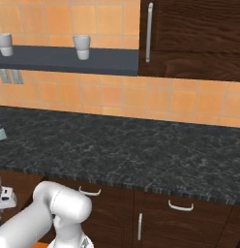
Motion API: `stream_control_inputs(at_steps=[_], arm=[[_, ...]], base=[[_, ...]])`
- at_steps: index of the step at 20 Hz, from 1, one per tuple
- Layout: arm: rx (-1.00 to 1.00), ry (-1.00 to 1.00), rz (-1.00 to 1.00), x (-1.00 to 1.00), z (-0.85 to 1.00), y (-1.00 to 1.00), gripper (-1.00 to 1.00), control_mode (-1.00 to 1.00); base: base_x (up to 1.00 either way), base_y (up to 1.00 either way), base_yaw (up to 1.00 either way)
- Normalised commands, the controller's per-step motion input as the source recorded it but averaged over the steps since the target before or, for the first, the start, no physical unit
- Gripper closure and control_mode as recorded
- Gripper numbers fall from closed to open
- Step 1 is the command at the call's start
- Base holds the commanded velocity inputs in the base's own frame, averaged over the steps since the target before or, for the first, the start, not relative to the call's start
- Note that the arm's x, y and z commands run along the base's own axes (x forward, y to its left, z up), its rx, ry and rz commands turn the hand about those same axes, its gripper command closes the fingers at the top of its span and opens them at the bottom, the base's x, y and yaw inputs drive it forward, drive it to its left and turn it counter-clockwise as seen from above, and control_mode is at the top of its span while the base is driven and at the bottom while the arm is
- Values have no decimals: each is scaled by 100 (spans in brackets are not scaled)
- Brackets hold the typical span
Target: Pick the rolling pin from the drawer and place it on the counter.
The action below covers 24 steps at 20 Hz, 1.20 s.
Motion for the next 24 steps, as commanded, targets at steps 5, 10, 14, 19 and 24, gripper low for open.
stream_control_inputs(at_steps=[5,10,14,19,24], arm=[[0,-6,0,-53,75,38,100,-100],[0,0,0,-52,100,14,100,-100],[0,-3,0,-11,100,-42,100,-100],[0,-7,0,3,100,-89,100,-100],[0,-8,-2,27,99,-81,100,-100]], base=[[0,0,0],[0,0,0],[0,0,0],[0,0,0],[0,0,0]])
